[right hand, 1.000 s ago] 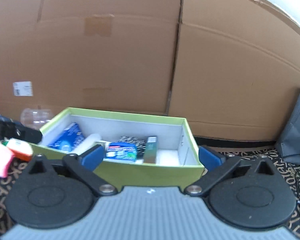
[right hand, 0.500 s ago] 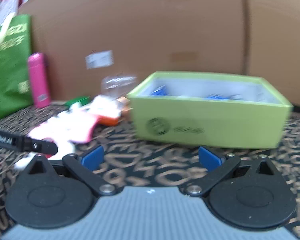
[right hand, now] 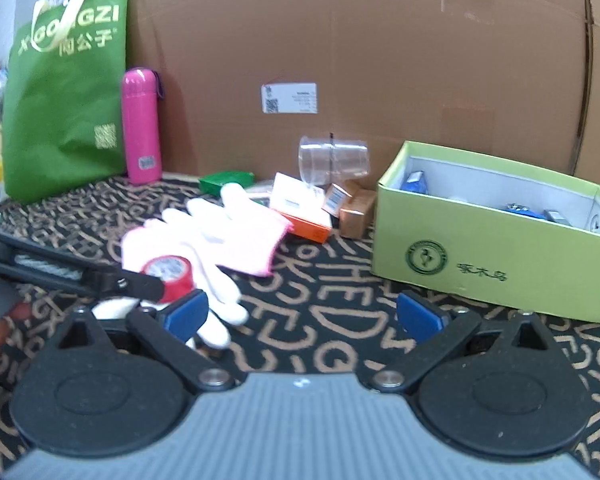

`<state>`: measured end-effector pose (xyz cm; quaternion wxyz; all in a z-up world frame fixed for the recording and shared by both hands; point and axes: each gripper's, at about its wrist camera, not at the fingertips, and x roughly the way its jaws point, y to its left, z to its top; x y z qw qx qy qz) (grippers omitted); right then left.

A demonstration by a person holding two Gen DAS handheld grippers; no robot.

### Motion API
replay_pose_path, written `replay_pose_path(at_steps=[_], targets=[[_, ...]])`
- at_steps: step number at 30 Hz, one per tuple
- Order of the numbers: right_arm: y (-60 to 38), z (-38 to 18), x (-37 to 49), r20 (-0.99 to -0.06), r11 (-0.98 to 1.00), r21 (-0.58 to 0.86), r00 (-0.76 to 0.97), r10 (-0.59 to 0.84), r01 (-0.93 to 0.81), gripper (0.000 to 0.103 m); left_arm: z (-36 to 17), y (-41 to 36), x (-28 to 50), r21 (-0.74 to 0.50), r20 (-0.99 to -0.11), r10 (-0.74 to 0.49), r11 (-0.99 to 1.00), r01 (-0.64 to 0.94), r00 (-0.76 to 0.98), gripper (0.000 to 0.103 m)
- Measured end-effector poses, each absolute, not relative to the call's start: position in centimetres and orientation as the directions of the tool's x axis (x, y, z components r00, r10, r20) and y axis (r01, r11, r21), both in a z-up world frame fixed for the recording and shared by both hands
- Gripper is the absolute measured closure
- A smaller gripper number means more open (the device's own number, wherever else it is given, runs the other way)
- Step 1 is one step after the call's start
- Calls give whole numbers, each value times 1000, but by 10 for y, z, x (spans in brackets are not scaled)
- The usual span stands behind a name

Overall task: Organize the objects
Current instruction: 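Move both tools back to the glove and red tape pile, then grasp the white-pink glove with left tool while right tool grasps red tape roll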

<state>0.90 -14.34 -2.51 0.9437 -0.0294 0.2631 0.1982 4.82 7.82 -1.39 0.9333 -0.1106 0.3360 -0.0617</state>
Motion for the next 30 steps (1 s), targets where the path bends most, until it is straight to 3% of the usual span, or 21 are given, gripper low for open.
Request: replay_pose_path(at_steps=[4,9,16,19,21,24,25,26,30], targets=[[-104,-35,23,-517,865,20,735,439,-502,17,-18,112,59,-362,-623,-207,931,-43,755,20],[-58,-53,50,-574,807,49,645,504,-588,49,-27,123,44,-431,-622,-263,901,-41,738,20],[-53,-56,49,-567,811,59,649,507,-581,58,-29,116,57,-451,-606,-288,892,-22,741,22],[-68,-47,35,-552,842,29,694,463,-539,58,-31,104,70,-453,-603,-328,891,27,727,39],[-85,-39,27,-532,863,38,721,444,-503,58,-34,92,78,-447,-617,-353,893,56,703,69],[-112,-29,18,-515,901,36,765,387,-432,58,-35,77,87,-407,-620,-343,909,85,705,72],[-120,-28,17,-518,913,28,775,362,-408,58,-34,74,90,-407,-620,-353,908,98,700,78],[-128,-27,17,-522,922,25,782,341,-386,58,-34,71,93,-407,-625,-367,906,113,689,96],[-152,-38,23,-569,948,34,773,280,-318,58,-29,57,89,-380,-625,-408,904,198,666,98]])
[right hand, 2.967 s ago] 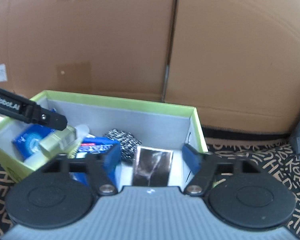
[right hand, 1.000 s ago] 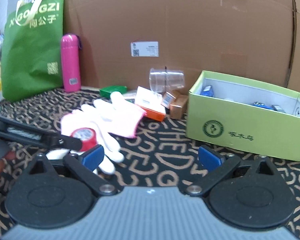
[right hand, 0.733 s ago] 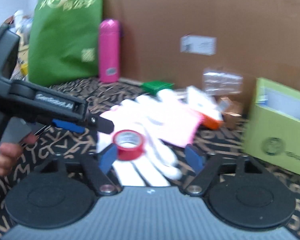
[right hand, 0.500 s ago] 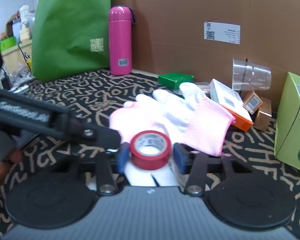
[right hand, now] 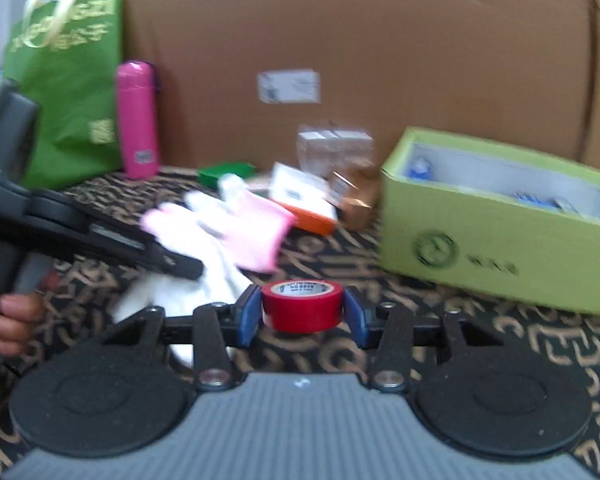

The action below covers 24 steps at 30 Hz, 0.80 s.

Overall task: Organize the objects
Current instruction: 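Grasp the white-pink glove with left tool while right tool grasps red tape roll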

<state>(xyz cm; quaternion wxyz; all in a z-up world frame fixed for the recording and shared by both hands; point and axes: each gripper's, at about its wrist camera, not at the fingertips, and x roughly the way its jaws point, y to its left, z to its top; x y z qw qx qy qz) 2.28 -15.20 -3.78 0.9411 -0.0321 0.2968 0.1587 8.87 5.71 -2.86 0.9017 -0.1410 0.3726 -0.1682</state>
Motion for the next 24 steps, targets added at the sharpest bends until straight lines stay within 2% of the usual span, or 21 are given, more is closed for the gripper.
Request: replay_pose_path(at_steps=[3,5,6,9,15,16,17,18,24], targets=[[-159,-47,23,-594,950,63,753,283,-307,58,-31,56,84,-376,-644,-404,907,191,650,97],[-159,-49,24,-599,948,71,746,290,-311,57,-36,60,87,-398,-650,-382,908,135,656,87],[-158,-49,26,-602,947,67,744,290,-314,53,-38,63,90,-419,-647,-386,901,115,658,85],[-154,-51,29,-604,946,59,743,289,-320,52,-39,68,98,-478,-630,-391,876,61,671,78],[-154,-53,29,-612,946,65,736,290,-318,52,-36,57,97,-427,-628,-355,901,74,693,77],[-155,-55,30,-615,945,69,732,292,-319,52,-36,54,96,-408,-630,-347,909,85,695,77],[-155,-56,31,-618,944,68,729,293,-322,52,-35,52,97,-381,-634,-336,919,97,696,86],[-155,-57,32,-616,945,59,733,289,-323,57,-35,49,97,-357,-641,-327,928,107,695,100],[-163,-45,22,-580,941,77,753,312,-331,57,-19,50,78,-356,-621,-384,915,191,683,100]])
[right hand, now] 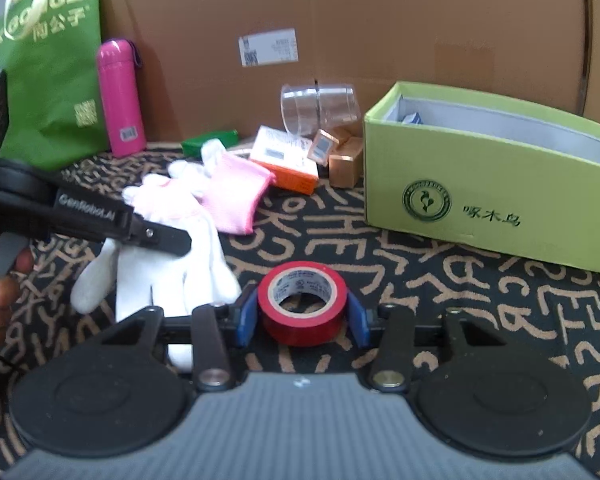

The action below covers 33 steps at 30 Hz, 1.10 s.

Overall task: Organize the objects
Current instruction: 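Carry the glove and tape roll into the lime-green box and open both tools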

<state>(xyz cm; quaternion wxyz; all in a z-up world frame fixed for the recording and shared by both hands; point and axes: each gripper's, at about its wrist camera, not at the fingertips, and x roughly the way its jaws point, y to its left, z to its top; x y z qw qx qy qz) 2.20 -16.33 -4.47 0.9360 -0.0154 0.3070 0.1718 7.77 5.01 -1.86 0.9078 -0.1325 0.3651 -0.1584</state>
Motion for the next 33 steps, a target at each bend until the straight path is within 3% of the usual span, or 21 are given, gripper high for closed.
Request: replay_pose_path(at_steps=[4,11,20,26,33], targets=[[-175,-19,15,-524,945,40,798,296,-324,57,18,42,67,-356,-553,-453,887,293,700,100],[-210,31,19,-403,970,-33,892,206,-239,57,83,-15,90,-251,-441,-553,832,495,707,100],[-263,65,51,-340,992,-105,940,36,-76,57,104,-107,189,-209,-527,-611,767,607,591,100],[-305,56,92,-374,994,-109,925,-58,19,57,82,-149,233,-116,-619,-535,786,607,575,100],[-328,23,137,-440,997,-60,896,-66,43,57,63,-175,263,-56,-658,-480,800,598,580,100]])
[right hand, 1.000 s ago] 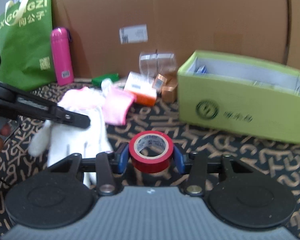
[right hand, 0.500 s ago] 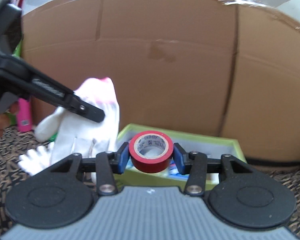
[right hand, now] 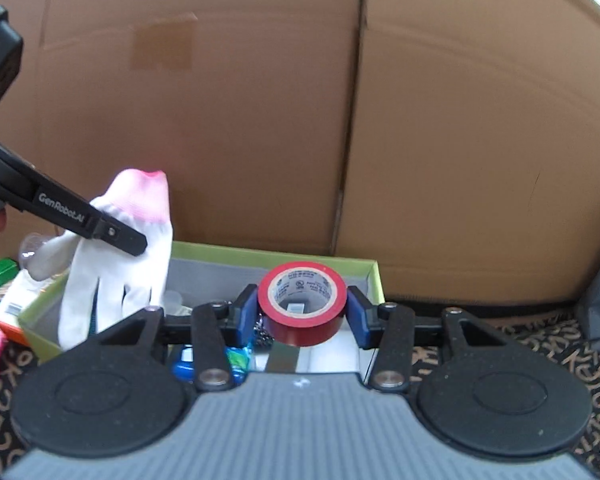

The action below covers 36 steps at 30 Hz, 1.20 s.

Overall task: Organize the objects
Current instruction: 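Carry the glove and tape roll into the lime-green box and open both tools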

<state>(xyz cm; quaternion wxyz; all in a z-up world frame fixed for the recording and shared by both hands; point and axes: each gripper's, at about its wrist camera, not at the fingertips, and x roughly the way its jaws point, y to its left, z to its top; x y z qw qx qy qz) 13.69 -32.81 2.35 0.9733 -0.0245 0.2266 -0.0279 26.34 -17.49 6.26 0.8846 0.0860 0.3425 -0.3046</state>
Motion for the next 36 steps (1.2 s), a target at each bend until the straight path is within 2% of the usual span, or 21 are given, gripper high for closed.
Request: replay_pose_path(at_steps=[5,7,8,9,10,11,13,18,22,30,36], targets=[[-328,7,152,-453,998,-60,891,-36,10,57,40,-183,273,-58,-683,-472,796,602,558,100],[-326,-1,159,-468,998,-70,883,-25,-9,57,34,-181,275,-64,-677,-465,809,584,570,93],[-330,-6,160,-480,997,-79,877,-23,-17,47,31,-179,276,-72,-678,-462,816,574,572,72],[-329,-9,159,-484,996,-88,874,-33,-10,35,30,-176,276,-86,-684,-457,825,559,569,37],[-329,-11,157,-479,995,-95,877,-42,-4,32,29,-172,275,-98,-682,-453,835,541,574,24],[-330,-11,153,-473,995,-97,880,-44,-3,28,30,-167,270,-106,-659,-456,844,526,599,16],[-331,-10,145,-455,996,-85,890,-44,6,19,33,-156,258,-111,-594,-473,850,516,651,16],[-326,8,122,-387,996,-80,920,-59,31,1,49,-137,232,-156,-551,-483,861,484,680,16],[-317,24,101,-336,997,-73,941,-35,11,0,57,-125,202,-173,-511,-472,875,451,719,15],[-277,34,52,-295,995,-50,953,68,-87,0,53,-54,126,-201,-512,-401,916,348,759,14],[-240,29,25,-322,985,-36,935,148,-168,0,27,-2,89,-232,-563,-309,949,212,766,14]])
